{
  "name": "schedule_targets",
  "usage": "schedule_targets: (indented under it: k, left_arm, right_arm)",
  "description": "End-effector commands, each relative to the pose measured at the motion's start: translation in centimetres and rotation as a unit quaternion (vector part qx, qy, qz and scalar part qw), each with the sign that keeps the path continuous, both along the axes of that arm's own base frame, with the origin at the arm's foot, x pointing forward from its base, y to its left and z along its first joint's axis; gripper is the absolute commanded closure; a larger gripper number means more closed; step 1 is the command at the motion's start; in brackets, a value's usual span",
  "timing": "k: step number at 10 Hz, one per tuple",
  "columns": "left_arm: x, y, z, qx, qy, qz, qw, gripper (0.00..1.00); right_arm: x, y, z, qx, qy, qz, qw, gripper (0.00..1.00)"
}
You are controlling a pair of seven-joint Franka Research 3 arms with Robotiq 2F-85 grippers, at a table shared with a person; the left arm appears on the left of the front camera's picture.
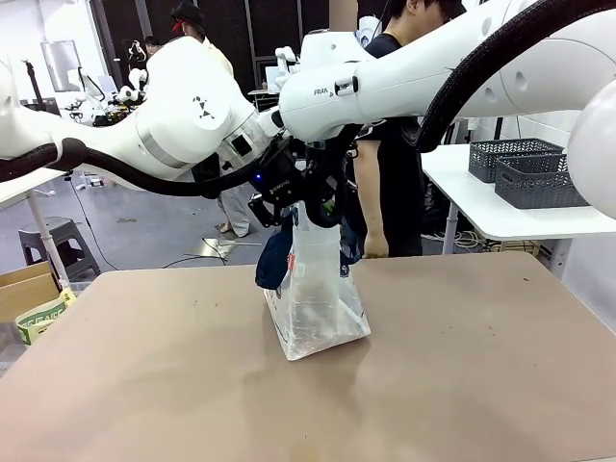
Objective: Transfer purchased items from the store into the shopping bag.
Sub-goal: Move the Reusable shopping bag to the right side of the table.
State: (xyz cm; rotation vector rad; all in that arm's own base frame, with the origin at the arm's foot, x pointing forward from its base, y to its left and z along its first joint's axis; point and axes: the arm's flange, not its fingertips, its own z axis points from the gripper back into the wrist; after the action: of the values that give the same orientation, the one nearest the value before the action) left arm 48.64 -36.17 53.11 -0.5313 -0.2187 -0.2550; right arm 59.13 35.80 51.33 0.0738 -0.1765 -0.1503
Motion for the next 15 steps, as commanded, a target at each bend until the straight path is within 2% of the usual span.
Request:
schedule_targets:
  k: [1,2,7,15]
  left_arm:
    - [0.1,-1.0,0.2,0.021,0.010,-0.005,1.000,0.00]
    - [-0.1,-1.0,0.0,0.042,-0.009,-0.008,0.999,0.00]
    - [-0.1,-0.3,0.0,0.019,0.001,0.033,0.999,1.00]
    - [-0.5,1.8,0.2,0.014,0.000,0.049,0.999,1.00]
  right_arm:
    - [-0.1,0.3,-0.1,-0.003,-0.005,-0.009,1.000,1.00]
    - [-0.2,0.3,0.0,-0.003,-0.006,-0.010,1.000,1.00]
    - [-0.1,0.3,0.2,-0.001,-0.007,-0.012,1.000,1.00]
    - [-0.1,-0.4,0.4,0.016,-0.001,-0.007,1.000,1.00]
